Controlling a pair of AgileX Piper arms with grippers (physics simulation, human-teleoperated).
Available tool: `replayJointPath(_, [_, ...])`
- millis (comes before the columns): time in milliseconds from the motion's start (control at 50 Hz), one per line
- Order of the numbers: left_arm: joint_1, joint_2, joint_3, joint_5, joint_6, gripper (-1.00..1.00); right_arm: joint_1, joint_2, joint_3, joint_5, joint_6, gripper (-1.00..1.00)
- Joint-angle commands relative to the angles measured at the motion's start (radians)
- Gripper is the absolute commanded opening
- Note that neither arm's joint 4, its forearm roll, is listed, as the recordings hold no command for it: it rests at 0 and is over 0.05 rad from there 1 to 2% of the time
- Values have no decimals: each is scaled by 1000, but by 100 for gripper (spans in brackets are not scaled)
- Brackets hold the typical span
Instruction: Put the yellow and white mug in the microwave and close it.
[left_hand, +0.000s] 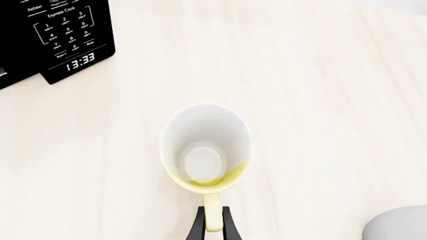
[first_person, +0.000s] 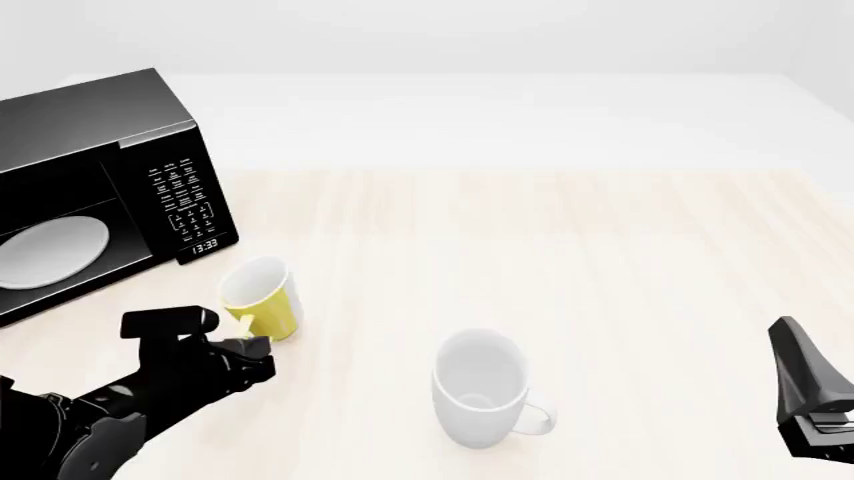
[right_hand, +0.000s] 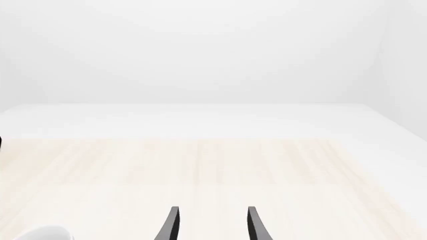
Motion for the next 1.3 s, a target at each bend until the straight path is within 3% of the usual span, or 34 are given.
replayJointPath(20, [23,-73,18,38,29,-100,0,0,0,0,0,100])
replayJointPath(260, [38,-157,35,68,61,-100,0,0,0,0,0,100])
replayJointPath(420, [75,-263,55,99,128,-100,0,0,0,0,0,100])
replayJointPath(740, [156,-407,109,126,175,-100,0,0,0,0,0,100])
replayJointPath(1020, [260,-468,125,136,214,-100,0,0,0,0,0,100])
replayJointPath(1300, [438,-430,100,113,254,-100,0,0,0,0,0,100])
